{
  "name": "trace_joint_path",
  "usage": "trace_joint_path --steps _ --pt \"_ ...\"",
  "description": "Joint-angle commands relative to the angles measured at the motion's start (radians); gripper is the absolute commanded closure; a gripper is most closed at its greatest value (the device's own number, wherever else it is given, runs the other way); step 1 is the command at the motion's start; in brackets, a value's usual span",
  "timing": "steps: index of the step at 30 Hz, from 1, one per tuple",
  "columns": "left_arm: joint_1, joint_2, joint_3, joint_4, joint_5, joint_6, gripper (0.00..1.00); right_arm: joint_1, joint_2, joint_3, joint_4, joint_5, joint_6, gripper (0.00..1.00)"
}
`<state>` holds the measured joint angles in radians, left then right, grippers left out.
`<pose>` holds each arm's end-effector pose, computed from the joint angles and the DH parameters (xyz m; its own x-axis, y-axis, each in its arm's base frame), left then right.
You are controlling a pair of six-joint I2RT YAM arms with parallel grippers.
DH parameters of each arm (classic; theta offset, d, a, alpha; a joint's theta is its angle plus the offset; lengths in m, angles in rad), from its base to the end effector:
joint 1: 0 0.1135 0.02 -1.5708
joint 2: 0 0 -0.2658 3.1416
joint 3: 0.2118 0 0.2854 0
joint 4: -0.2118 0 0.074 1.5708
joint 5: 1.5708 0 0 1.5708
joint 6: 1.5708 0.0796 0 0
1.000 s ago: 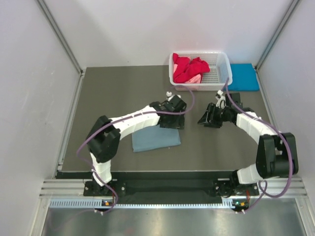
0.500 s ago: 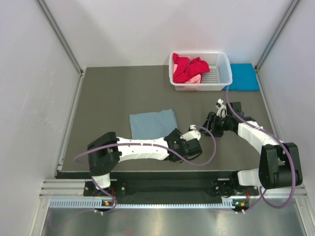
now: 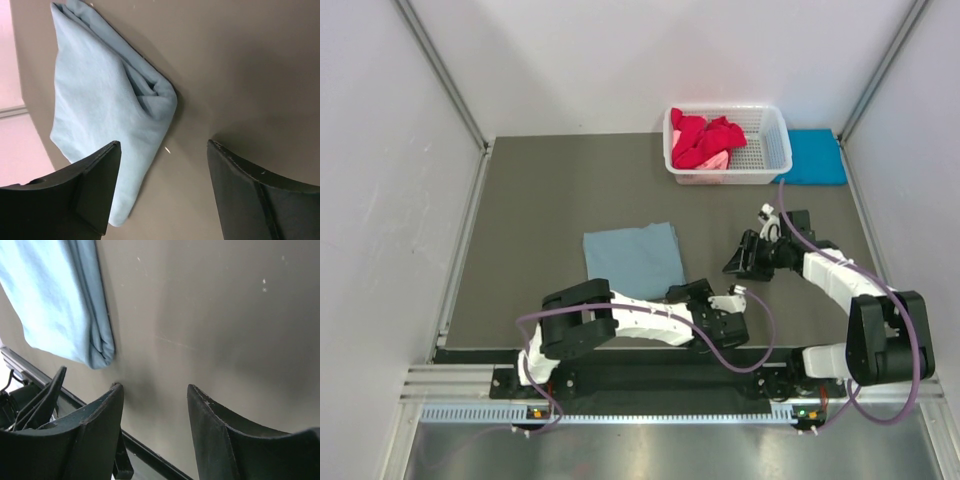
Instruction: Fold and stack the t-shirts
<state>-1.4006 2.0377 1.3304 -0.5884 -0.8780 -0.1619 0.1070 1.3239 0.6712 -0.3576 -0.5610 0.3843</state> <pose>0.1323 -0.4081 0.0950 -0.2566 0.8855 -0.3875 0.5600 0.4629 0.6871 0.2821 0.0729 0.1297 -0.9201 0.2205 -0.3239 -0.0288 0.7864 0.6171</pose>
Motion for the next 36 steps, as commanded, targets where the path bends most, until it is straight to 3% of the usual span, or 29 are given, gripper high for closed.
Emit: trace_joint_path --steps 1,13,19,20,21,28,31,32,33,36 --pt "0.003 0.053 0.010 0.032 0.010 0.028 0.25 -0.004 -0.020 -0.013 0.045 0.001 -0.021 0.46" --pt "0.024 0.111 0.009 0.085 0.043 0.090 0.53 -0.020 0.095 0.050 0.077 -0.063 -0.022 0.43" --pt "0.058 0.113 0.013 0.104 0.045 0.139 0.79 -0.040 0.138 0.067 0.089 -0.091 -0.035 0.42" --pt "0.058 0.107 0.016 0.101 0.048 0.140 0.93 -0.041 0.144 0.067 0.097 -0.096 -0.030 0.42" --pt "0.057 0.084 0.016 0.102 0.051 0.142 1.00 -0.041 0.146 0.065 0.103 -0.103 -0.025 0.41" --pt "0.066 -0.057 0.032 0.039 0.139 0.082 1.00 -0.027 0.222 0.073 0.184 -0.247 0.033 0.39" --pt "0.084 -0.115 0.032 0.013 0.163 0.067 1.00 -0.004 0.244 0.073 0.250 -0.331 0.083 0.33" --pt "0.091 -0.128 0.036 -0.007 0.166 0.062 1.00 -0.003 0.259 0.071 0.259 -0.341 0.109 0.30" --pt "0.097 -0.148 0.039 -0.016 0.168 0.061 1.00 0.005 0.265 0.068 0.296 -0.350 0.119 0.01" --pt "0.114 -0.181 0.039 -0.027 0.178 0.062 1.00 0.022 0.293 0.091 0.298 -0.370 0.123 0.00"
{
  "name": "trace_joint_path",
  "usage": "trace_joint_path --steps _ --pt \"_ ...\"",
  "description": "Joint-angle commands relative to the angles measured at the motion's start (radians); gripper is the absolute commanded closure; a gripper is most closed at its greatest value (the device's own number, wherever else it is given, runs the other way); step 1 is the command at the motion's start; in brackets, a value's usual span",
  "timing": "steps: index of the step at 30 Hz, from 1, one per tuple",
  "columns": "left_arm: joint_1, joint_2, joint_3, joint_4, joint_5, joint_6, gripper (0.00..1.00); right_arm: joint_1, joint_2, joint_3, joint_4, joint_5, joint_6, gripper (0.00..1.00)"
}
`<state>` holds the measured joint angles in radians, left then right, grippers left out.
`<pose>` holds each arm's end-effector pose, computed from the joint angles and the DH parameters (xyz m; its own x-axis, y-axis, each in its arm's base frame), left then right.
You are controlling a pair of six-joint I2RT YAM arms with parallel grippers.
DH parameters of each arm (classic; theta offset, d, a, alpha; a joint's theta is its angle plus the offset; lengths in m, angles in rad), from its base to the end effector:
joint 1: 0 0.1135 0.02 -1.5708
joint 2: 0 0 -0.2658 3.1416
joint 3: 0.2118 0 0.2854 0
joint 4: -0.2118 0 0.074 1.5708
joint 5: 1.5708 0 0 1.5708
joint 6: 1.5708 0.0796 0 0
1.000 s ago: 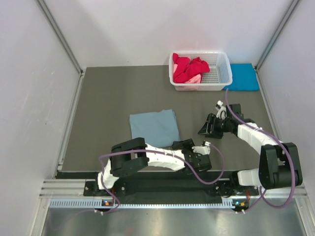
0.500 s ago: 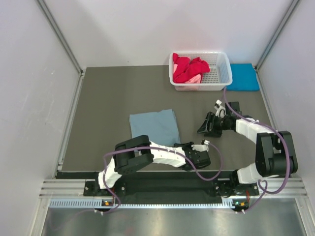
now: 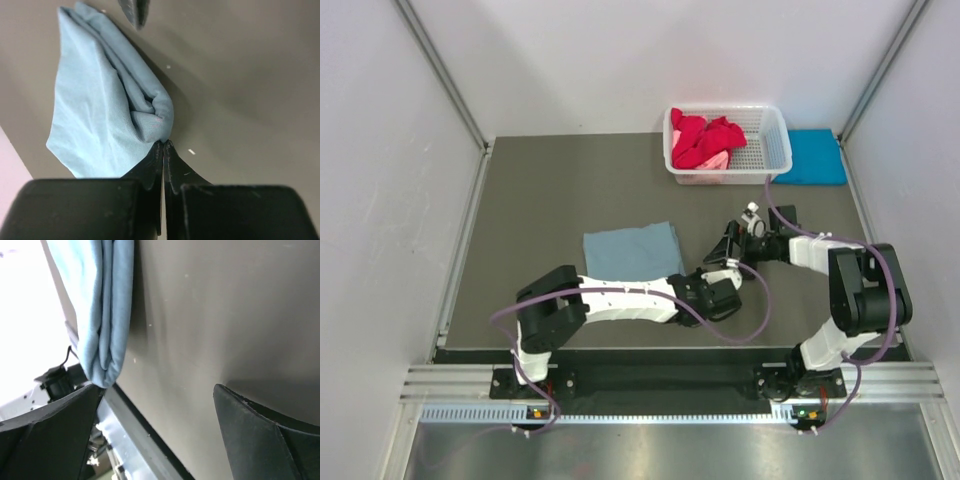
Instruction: Fold and stack the t-shirts
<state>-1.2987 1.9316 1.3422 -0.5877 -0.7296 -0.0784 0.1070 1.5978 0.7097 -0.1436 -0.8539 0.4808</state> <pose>0.1667 -0.4002 0.1338 -0.2983 0.8518 -0.4306 0.6279 0.5149 0.5836 0.3064 0.0933 0.0922 -0.9669 0.2018 -0.1560 -0.0087 0.5850 0.8110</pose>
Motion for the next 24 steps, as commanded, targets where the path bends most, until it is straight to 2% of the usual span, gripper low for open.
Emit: trace_joint_path --steps 1,8,11,16,23,24 --pt "0.021 -0.082 0.028 -0.031 0.033 -0.020 1.00 0.028 0.027 0.075 0.078 -0.077 0.030 0.00" --pt "0.044 -0.117 0.044 -0.043 0.058 -0.003 1.00 0.103 0.112 0.171 0.085 -0.096 0.137 0.00" --pt "0.053 -0.126 0.044 -0.043 0.068 -0.003 1.00 0.140 0.160 0.186 0.195 -0.114 0.252 0.00" --pt "0.059 -0.132 0.055 -0.047 0.068 0.003 1.00 0.203 0.240 0.281 0.158 -0.044 0.269 0.00" --pt "0.072 -0.167 0.057 -0.063 0.075 0.009 1.00 0.246 0.317 0.315 0.168 0.012 0.265 0.13" --pt "0.075 -0.172 0.055 -0.067 0.076 0.009 1.00 0.250 0.324 0.324 0.168 0.019 0.263 0.19"
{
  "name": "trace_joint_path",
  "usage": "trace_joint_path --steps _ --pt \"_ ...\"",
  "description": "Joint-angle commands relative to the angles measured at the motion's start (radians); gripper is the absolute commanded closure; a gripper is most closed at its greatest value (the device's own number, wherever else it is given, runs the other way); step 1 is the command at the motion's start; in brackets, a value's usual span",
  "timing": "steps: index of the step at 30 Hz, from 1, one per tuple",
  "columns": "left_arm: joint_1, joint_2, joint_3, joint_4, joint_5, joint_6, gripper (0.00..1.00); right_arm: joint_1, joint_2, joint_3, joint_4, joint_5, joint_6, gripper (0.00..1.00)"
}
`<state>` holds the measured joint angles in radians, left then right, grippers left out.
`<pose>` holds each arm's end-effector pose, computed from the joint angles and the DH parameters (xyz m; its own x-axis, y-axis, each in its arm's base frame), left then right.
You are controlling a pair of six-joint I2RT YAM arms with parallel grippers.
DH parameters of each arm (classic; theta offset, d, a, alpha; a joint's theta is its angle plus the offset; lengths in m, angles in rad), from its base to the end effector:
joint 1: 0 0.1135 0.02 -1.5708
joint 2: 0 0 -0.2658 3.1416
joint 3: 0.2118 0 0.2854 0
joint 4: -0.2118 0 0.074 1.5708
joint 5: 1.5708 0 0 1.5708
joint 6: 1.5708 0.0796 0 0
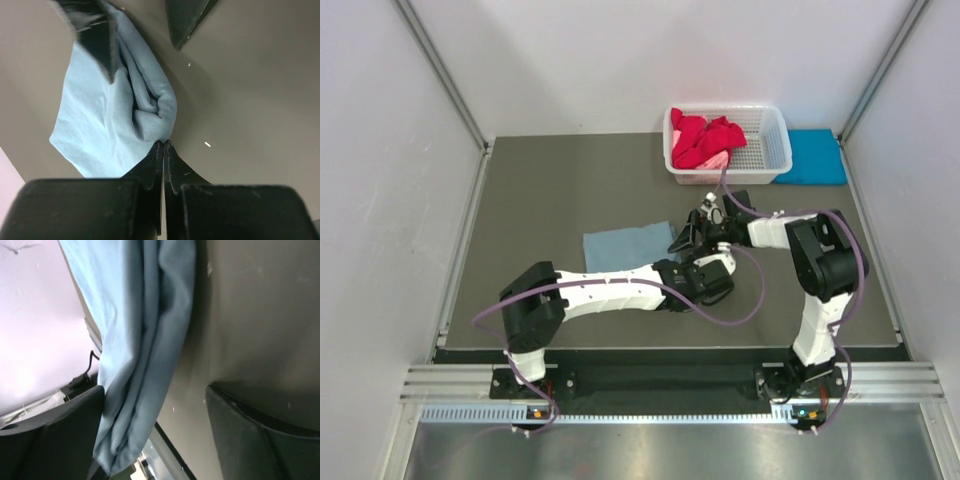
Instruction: Fold and stack the t-shirts
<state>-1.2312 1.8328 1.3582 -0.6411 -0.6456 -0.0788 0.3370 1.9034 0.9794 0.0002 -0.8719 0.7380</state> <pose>0.1867 -0.3847 0.1725 -0.3506 0.8037 -0.4807 0.6394 0.5805 0.5042 0.3557 0.1892 0.0783 -0.9932 0.1107 -0.0350 0.0271 0.5138 0.8575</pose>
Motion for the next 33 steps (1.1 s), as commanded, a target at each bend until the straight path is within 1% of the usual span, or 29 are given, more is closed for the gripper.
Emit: trace_joint_path --steps 1,3,7,10,13,14,16,17,19,22,23,24,25,27,28,29,31,32,33 --pt "0.007 -0.076 0.039 -0.017 -0.006 0.008 1.00 0.022 0.026 0.059 0.030 0.046 0.006 0.21" --pt "0.007 -0.086 0.033 -0.014 0.000 0.011 1.00 0.030 0.049 0.079 0.029 0.057 0.004 0.23" --pt "0.007 -0.083 0.032 -0.014 0.014 0.022 1.00 0.037 0.089 0.104 0.055 0.077 0.030 0.23" --pt "0.007 -0.079 0.033 -0.015 0.012 0.027 1.00 0.046 0.126 0.128 0.079 0.074 0.070 0.28" --pt "0.006 -0.086 0.024 -0.012 0.015 0.027 1.00 0.053 0.155 0.176 0.064 0.085 0.078 0.34" --pt "0.006 -0.087 0.016 -0.012 0.017 0.025 1.00 0.053 0.164 0.189 0.048 0.088 0.077 0.39" --pt "0.007 -0.090 0.010 -0.011 0.018 0.022 1.00 0.054 0.181 0.220 0.037 0.093 0.069 0.44" --pt "0.007 -0.095 0.002 -0.009 0.018 0.017 1.00 0.054 0.187 0.237 0.026 0.097 0.066 0.49" --pt "0.006 -0.098 -0.002 -0.006 0.024 0.014 1.00 0.056 0.203 0.251 0.012 0.119 0.037 0.53" --pt "0.007 -0.107 -0.011 0.003 0.026 0.008 1.00 0.057 0.218 0.255 0.047 0.113 0.040 0.75" --pt "0.006 -0.110 -0.013 0.003 0.026 0.004 1.00 0.057 0.220 0.255 0.058 0.116 0.040 0.88" --pt "0.007 -0.113 -0.014 0.007 0.027 0.004 1.00 0.059 0.221 0.254 0.064 0.132 0.032 0.92" --pt "0.006 -0.115 -0.014 0.009 0.035 0.004 1.00 0.059 0.220 0.254 0.063 0.140 0.026 0.99" --pt "0.007 -0.125 -0.016 0.006 0.043 -0.007 0.99 0.059 0.211 0.255 0.043 0.163 0.000 1.00" --pt "0.007 -0.141 -0.019 0.006 0.053 -0.015 0.95 0.059 0.204 0.257 0.026 0.174 -0.014 1.00" --pt "0.007 -0.156 -0.033 0.011 0.060 -0.025 0.82 0.059 0.198 0.258 0.014 0.185 -0.029 1.00" --pt "0.007 -0.214 -0.054 0.034 0.070 -0.038 0.65 0.059 0.181 0.258 -0.027 0.209 -0.071 1.00" --pt "0.009 -0.236 -0.077 0.040 0.070 -0.064 0.51 0.057 0.172 0.257 -0.040 0.212 -0.092 1.00" --pt "0.007 -0.262 -0.091 0.040 0.072 -0.076 0.48 0.057 0.172 0.257 -0.040 0.215 -0.100 1.00"
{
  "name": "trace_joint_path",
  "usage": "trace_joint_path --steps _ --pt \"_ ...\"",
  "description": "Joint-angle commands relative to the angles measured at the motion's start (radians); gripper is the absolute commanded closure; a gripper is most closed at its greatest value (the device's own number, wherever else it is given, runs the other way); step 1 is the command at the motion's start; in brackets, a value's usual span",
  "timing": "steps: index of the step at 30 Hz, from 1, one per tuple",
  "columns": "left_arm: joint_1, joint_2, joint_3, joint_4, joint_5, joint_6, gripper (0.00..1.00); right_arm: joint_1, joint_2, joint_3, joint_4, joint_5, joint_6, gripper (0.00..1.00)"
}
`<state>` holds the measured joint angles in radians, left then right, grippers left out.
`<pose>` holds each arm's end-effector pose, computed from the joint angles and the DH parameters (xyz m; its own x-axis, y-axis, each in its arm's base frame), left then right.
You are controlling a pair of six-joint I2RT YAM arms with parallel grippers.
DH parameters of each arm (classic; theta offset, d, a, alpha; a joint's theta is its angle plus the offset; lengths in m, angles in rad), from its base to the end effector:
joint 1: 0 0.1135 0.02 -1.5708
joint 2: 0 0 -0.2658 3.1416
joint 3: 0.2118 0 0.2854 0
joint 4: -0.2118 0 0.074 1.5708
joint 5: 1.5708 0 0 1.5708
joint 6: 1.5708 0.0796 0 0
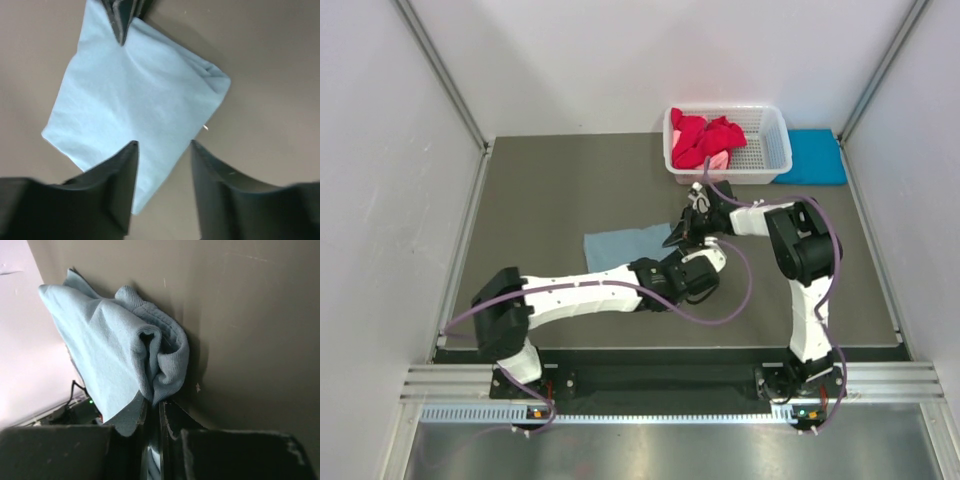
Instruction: Fold and stack the t-shirts
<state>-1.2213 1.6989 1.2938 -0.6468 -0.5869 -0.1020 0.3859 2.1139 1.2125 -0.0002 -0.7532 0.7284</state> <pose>0.1796 -0.3641 0.2005 -0.3659 0.7563 -0.5423 0.6544 0.6234 0.4279 0.4052 0.2234 0.0559 -0.9867 0.1233 -0.1058 -0.0145 0.5817 0.8133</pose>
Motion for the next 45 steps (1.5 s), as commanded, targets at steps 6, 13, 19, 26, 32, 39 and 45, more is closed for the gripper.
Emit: trace_joint_path --steps 6,13,19,26,32,39,45 --pt "0.051 -0.387 -0.129 0.007 0.019 -0.266 0.41 0.008 -0.118 0.007 -0.127 0.175 -0.199 1.00" --pt "0.091 -0.759 -0.280 -0.051 -0.023 -0.438 0.43 0.007 -0.310 -0.053 -0.337 0.389 -0.400 1.00" --pt "0.100 -0.873 -0.309 -0.123 -0.024 -0.417 0.42 -0.019 -0.474 -0.059 -0.549 0.627 -0.469 1.00" --pt "0.106 -0.955 -0.372 -0.048 0.123 -0.374 0.40 -0.033 -0.591 0.011 -0.710 0.951 -0.463 1.00" --pt "0.112 -1.001 -0.433 -0.016 0.154 -0.324 0.39 -0.071 -0.542 0.151 -0.828 1.239 -0.491 1.00" --pt "0.117 -1.015 -0.390 -0.046 0.171 -0.294 0.36 -0.215 -0.509 0.297 -0.862 1.325 -0.579 1.00" --pt "0.132 -0.952 -0.375 -0.060 0.136 -0.265 0.35 -0.320 -0.477 0.484 -0.890 1.370 -0.704 1.00"
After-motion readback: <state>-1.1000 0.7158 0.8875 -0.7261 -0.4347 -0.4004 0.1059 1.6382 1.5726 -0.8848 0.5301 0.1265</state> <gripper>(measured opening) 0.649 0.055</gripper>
